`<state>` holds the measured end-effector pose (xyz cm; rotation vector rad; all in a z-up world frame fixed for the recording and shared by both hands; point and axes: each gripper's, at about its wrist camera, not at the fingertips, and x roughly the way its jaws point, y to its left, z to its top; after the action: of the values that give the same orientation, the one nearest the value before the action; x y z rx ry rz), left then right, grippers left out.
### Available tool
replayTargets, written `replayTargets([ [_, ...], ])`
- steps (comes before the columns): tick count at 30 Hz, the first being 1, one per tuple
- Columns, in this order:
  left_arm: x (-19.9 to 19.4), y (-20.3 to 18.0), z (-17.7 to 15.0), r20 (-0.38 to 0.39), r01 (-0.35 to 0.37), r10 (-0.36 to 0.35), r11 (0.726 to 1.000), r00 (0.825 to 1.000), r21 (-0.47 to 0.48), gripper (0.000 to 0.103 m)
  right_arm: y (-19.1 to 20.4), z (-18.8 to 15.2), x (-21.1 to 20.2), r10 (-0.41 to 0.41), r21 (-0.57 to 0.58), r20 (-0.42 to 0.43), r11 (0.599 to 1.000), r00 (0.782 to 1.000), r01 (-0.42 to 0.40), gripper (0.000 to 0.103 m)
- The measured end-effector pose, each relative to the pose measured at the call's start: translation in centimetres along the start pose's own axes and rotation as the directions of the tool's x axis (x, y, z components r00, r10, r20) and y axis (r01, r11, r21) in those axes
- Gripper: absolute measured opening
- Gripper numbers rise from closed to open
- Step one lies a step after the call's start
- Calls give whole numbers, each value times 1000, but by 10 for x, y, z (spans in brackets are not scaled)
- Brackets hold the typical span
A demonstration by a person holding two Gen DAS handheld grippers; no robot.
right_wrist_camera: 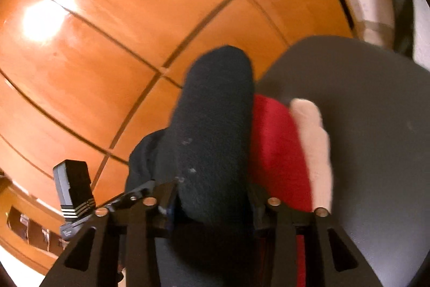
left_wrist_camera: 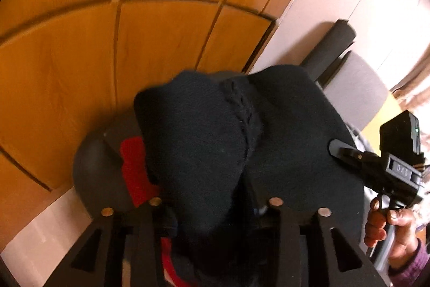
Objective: Fold clothes
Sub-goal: 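Lift the black sweater with both tools and carry it onto the red-and-white stack, then open both tools and withdraw them from the stacked clothes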
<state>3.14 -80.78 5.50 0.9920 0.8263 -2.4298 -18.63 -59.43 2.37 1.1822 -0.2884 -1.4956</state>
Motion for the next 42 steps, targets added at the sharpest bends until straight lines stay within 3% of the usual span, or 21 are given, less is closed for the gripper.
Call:
replayTargets([
  [4, 14, 7, -5, 34, 7, -6, 1000, 999, -9, 84, -25, -5, -7, 77, 94, 16, 992, 997, -78, 46],
  [6, 5, 11, -6, 57, -8, 10, 999, 998, -38, 85, -13, 1, -19, 32, 51, -6, 998, 999, -32, 46],
  [8, -10, 15, -8, 90, -45, 52, 996, 995, -78, 85, 3, 6, -39, -76, -17, 51, 997, 996, 77, 46],
  [9, -22, 17, -9, 123, -94, 106, 990, 987, -106, 85, 17, 8, -48, -111, -76, 103, 990, 988, 119, 48],
  [11, -51, 19, -10, 215, -193, 229, 965, 949, -175, 83, 44, 12, -65, -168, -186, 207, 960, 964, 207, 48],
  [13, -73, 13, -6, 290, -217, 269, 956, 918, -199, 83, 70, 24, -51, -205, -280, 208, 924, 956, 259, 44],
  [15, -74, -7, 0, 309, -230, 268, 961, 912, -156, 83, 92, 31, -23, -236, -365, 177, 886, 956, 286, 36],
  [18, -53, -45, -6, 318, -303, 291, 953, 902, -12, 83, 107, 24, 10, -309, -470, 125, 819, 943, 331, 35],
  [21, -18, -70, -13, 294, -400, 355, 910, 888, 111, 83, 99, 13, 34, -441, -505, 105, 748, 891, 430, 32],
  [23, 21, -57, -18, 217, -457, 424, 879, 879, 135, 83, 77, 11, 43, -471, -459, 109, 757, 875, 465, 33],
  [24, 36, -49, -19, 183, -460, 435, 878, 882, 133, 84, 68, 10, 42, -456, -432, 93, 783, 885, 448, 33],
  [26, 43, -42, -22, 177, -451, 429, 886, 886, 109, 84, 60, 10, 48, -455, -405, 106, 792, 884, 456, 33],
  [29, 44, -50, -22, 213, -490, 458, 862, 863, 128, 84, 69, 13, 56, -500, -441, 133, 743, 856, 503, 33],
  [32, 29, -55, -25, 249, -514, 475, 848, 844, 127, 84, 77, 3, 32, -449, -454, 166, 756, 878, 472, 38],
  [34, 4, -57, -33, 272, -514, 475, 853, 837, 93, 83, 87, -11, 5, -402, -454, 207, 768, 892, 452, 54],
  [35, -14, -59, -42, 300, -524, 485, 850, 821, 60, 84, 94, -21, -7, -399, -434, 267, 763, 877, 480, 71],
  [36, -30, -62, -53, 335, -543, 506, 839, 795, 20, 87, 99, -33, -14, -387, -426, 317, 757, 866, 495, 89],
  [37, -45, -65, -66, 364, -564, 531, 826, 765, -20, 96, 100, -56, -31, -366, -422, 362, 756, 858, 500, 93],
  [39, -71, -71, -100, 424, -573, 552, 815, 718, -89, 103, 97, -98, -51, -350, -407, 431, 747, 832, 526, 94],
  [40, -79, -74, -118, 443, -568, 551, 816, 708, -107, 103, 94, -119, -58, -354, -395, 457, 741, 816, 543, 94],
  [42, -86, -80, -158, 446, -552, 535, 828, 718, -104, 103, 78, -168, -67, -397, -351, 484, 728, 780, 589, 94],
])
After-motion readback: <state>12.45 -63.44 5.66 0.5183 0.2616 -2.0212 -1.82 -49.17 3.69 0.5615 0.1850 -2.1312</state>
